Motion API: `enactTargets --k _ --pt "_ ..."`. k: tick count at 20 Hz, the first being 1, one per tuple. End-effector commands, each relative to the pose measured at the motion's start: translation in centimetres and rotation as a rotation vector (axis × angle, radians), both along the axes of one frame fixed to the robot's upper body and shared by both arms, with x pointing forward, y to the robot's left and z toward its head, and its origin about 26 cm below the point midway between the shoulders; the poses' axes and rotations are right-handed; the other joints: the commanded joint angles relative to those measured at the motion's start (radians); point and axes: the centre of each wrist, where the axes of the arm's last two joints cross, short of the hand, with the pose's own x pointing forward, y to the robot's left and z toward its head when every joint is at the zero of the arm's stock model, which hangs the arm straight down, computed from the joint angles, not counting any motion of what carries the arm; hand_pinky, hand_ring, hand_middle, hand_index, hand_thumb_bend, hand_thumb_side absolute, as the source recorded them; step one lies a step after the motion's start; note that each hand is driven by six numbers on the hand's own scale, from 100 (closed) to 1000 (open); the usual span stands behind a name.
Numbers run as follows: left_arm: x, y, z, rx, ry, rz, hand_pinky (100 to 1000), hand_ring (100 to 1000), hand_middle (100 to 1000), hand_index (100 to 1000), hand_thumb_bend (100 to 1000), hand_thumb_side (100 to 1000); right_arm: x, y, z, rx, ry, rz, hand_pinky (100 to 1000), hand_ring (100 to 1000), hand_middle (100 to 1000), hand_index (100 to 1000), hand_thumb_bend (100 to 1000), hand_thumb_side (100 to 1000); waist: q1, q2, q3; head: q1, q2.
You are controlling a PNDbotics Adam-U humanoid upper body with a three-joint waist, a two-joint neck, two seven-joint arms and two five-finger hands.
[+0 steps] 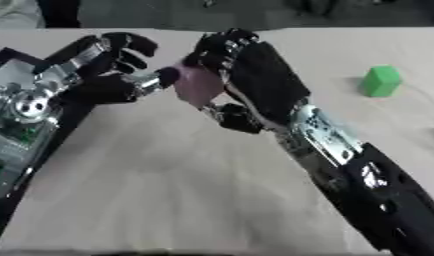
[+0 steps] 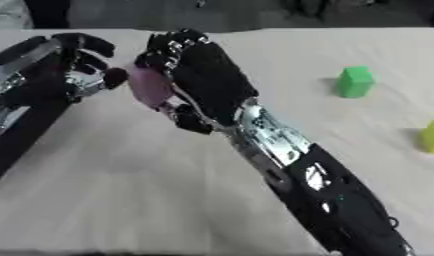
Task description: Pick up the objects with one hand, pass them to the other hand, and then place them into the box on the other side of the table.
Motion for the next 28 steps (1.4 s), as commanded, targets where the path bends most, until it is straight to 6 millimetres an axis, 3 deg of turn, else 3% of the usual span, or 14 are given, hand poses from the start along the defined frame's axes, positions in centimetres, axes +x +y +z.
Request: enactTargets --k 1,7,19,28 --pt "-0.4 -0.3 1.1 0.019 -0.015 -0.030 858 792 783 841 543 554 0.0 0.7 0.6 0.013 -0.038 0.016 601 581 516 567 285 100 0.010 -0.028 0.004 0.017 0.013" --pt "-0.3 -0.6 1.0 0.093 0.013 0.016 868 800 792 849 553 544 0.0 1.4 0.3 0.018 -0.055 0.033 555 565 509 562 292 100 0.008 -0.025 0.010 0.034 0.015" --pt "0.3 -0.7 0.5 0.207 0.049 0.080 880 802 794 856 571 512 -0.3 1.6 0.4 0.024 -0.082 0.061 516 556 502 551 316 100 0.015 -0.032 0.012 0.030 0.010" --pt "1.0 -1.0 0.1 0.223 0.154 0.049 847 781 775 834 529 509 -0.3 1.6 0.3 -0.003 -0.129 0.071 509 553 504 551 351 100 0.022 -0.034 0.013 0.026 0.006"
